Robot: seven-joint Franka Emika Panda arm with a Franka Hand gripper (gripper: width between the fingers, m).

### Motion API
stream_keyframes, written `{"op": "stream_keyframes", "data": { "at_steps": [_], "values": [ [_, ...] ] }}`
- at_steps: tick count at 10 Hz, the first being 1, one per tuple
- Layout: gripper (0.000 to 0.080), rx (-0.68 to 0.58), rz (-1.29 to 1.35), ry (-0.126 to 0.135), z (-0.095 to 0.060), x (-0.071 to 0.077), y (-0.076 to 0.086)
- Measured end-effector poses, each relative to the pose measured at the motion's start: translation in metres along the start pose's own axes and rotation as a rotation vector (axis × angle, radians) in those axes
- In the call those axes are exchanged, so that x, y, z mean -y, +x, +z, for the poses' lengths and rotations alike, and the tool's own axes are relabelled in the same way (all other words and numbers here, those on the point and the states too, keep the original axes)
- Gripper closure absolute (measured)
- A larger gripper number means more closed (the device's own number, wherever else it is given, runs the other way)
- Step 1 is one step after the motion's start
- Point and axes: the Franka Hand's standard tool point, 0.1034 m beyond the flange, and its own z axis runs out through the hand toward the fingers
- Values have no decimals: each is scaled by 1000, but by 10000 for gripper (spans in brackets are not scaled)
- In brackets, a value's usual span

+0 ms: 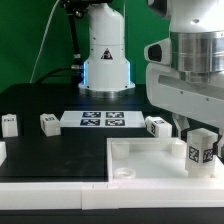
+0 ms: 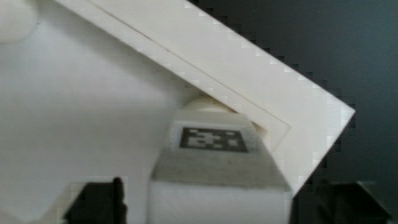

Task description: Assemble one leg

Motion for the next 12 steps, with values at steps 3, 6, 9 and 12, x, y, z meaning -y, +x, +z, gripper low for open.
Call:
{"op": "stream_keyframes", "data": {
  "at_steps": [3,6,9,12],
  "values": [
    [159,6,-367,-12,0,0,-5],
    [151,2,-784,-12,-1,1,-3],
    [151,-11,-1131,-27,-2,2,0],
    [180,-11,-1260,-27,-2,0,3]
  ]
}}
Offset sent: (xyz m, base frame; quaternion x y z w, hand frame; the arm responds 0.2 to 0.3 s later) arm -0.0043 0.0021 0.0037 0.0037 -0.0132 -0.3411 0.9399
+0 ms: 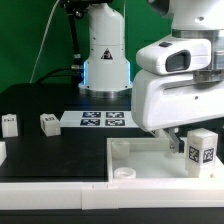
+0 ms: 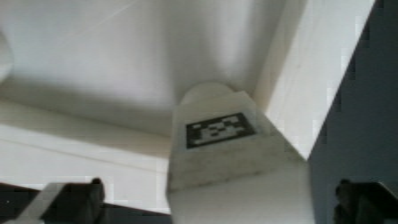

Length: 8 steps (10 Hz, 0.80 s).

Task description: Assemble one leg

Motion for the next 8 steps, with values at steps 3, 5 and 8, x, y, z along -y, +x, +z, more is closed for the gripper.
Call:
{"op": "stream_keyframes", "data": {
  "at_steps": [3,5,8],
  "values": [
    [359,1,24,2,1,0,0],
    [509,3,77,6,1,-2,0],
    [509,-5,548,34,1,-3,0]
  ]
}}
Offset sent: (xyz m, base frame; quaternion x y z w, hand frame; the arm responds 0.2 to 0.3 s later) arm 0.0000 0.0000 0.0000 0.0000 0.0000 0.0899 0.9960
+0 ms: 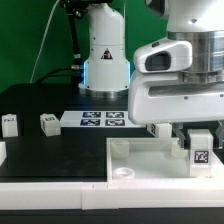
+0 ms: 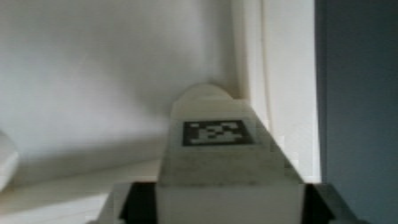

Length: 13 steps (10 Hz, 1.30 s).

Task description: Assemble one leg

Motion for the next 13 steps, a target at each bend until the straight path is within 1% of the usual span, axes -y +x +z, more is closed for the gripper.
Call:
{"op": "stream_keyframes", "data": {
  "at_steps": [1,2,4,6,8,9,10,11,12,13],
  "values": [
    [509,-1,160,5,0,-1,0],
    [509,-2,299,5,0,0,0],
    [508,-7,579,-5,0,2,-1],
    [508,-10,742,-12,0,2,-2],
    [508,-10,771,-12,1,3,-2],
    [274,-10,746,-13,1,3,-3],
    [274,-9,733,-13,1,3,-3],
    [189,-5,649,-16,1,3,-3],
    [158,-4,501,-16,0,3,-3],
    [152,-3,377,-16,0,3,-3]
  ]
}}
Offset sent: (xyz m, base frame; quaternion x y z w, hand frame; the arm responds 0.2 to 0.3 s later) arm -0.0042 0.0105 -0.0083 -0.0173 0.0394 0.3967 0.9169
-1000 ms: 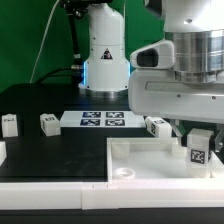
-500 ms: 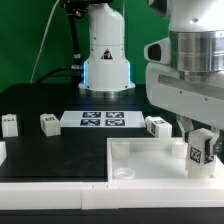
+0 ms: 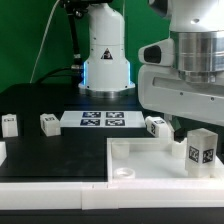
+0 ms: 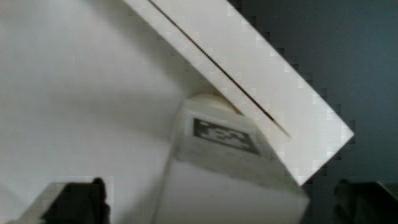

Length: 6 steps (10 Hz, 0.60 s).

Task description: Assemble one leg

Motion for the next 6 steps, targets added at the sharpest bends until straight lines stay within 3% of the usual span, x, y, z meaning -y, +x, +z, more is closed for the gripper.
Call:
{"op": "stream_keyframes", "data": {
  "at_steps": [2,6],
  "values": [
    [151,-20,-415,-28,-2,1,1],
    [151,-25,-873,-59,-2,-2,4]
  ]
}}
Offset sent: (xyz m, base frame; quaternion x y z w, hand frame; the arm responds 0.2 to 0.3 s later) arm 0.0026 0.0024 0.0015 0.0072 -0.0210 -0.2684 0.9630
